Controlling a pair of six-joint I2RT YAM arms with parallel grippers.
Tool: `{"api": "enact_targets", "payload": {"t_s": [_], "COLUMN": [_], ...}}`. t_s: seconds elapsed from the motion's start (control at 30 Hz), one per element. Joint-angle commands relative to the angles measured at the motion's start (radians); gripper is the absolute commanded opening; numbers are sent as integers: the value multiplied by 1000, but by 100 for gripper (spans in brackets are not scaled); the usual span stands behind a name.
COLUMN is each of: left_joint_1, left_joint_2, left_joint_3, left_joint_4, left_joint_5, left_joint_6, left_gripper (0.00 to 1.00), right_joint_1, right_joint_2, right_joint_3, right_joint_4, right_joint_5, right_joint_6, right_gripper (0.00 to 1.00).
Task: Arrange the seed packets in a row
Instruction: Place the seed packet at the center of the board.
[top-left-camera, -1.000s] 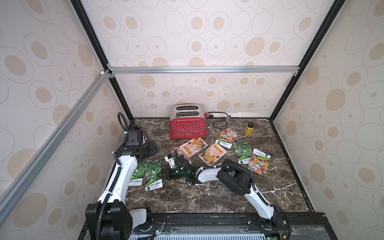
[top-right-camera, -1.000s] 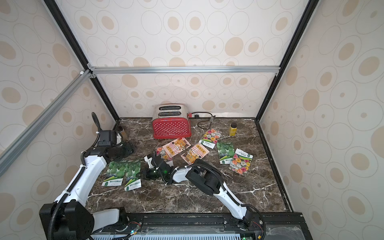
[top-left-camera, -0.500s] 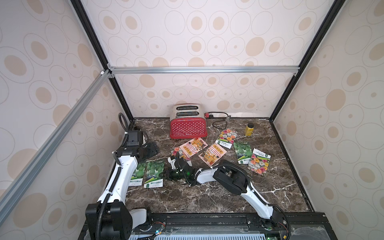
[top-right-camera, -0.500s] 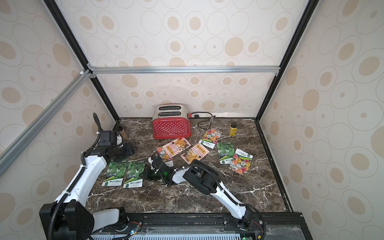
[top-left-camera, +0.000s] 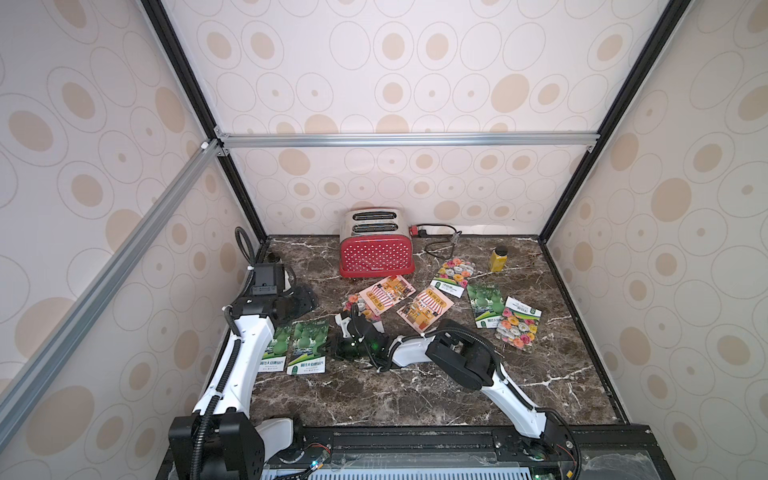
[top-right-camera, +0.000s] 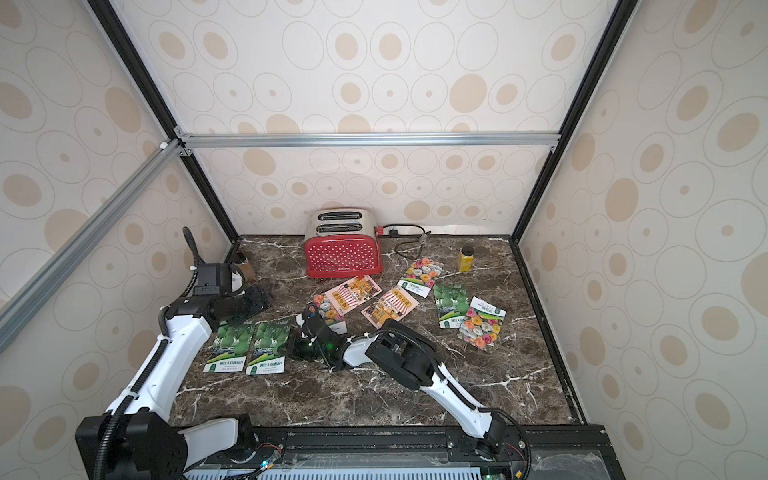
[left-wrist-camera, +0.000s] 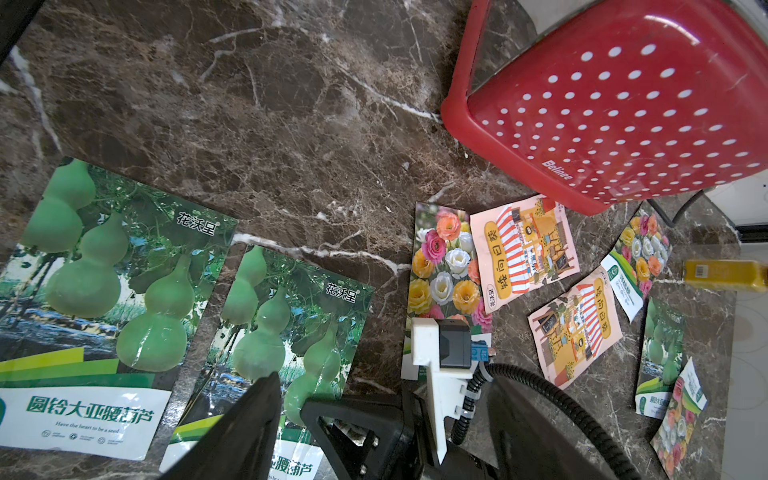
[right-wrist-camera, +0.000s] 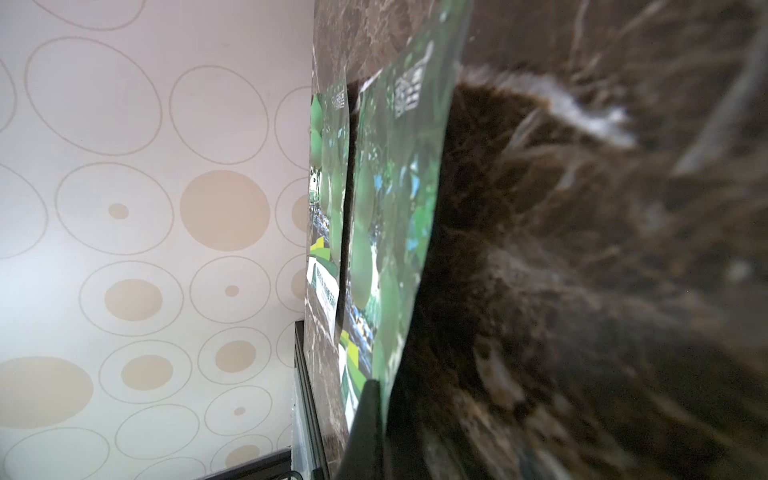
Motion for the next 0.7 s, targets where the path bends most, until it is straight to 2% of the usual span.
{"api": "enact_targets", "payload": {"t_s": [0.0, 0.13, 0.4, 0.53, 0.67], "left_joint_1": [6, 6, 6, 5, 5], "left_joint_2": [-29, -31, -22, -23, -28], "left_joint_3": [-5, -14, -25, -30, -36], "left_joint_4": [-23, -16, 2, 3, 2], "left_joint_5": [7, 12, 27, 32, 30], "left_joint_6": [11, 11, 10, 13, 13], "left_gripper": [79, 79, 79, 79, 79], "right_joint_1": [-9, -9, -11, -11, -10], "right_joint_2": [35, 41, 16, 11, -19], "right_joint_3": [18, 35, 20, 19, 33], "right_joint_4": [-35, -54, -100, -117, -225], "right_joint_5": [23, 16, 37, 47, 76], "right_joint_6": [15, 5, -29, -35, -87], "right_gripper": [3, 11, 21, 31, 40]}}
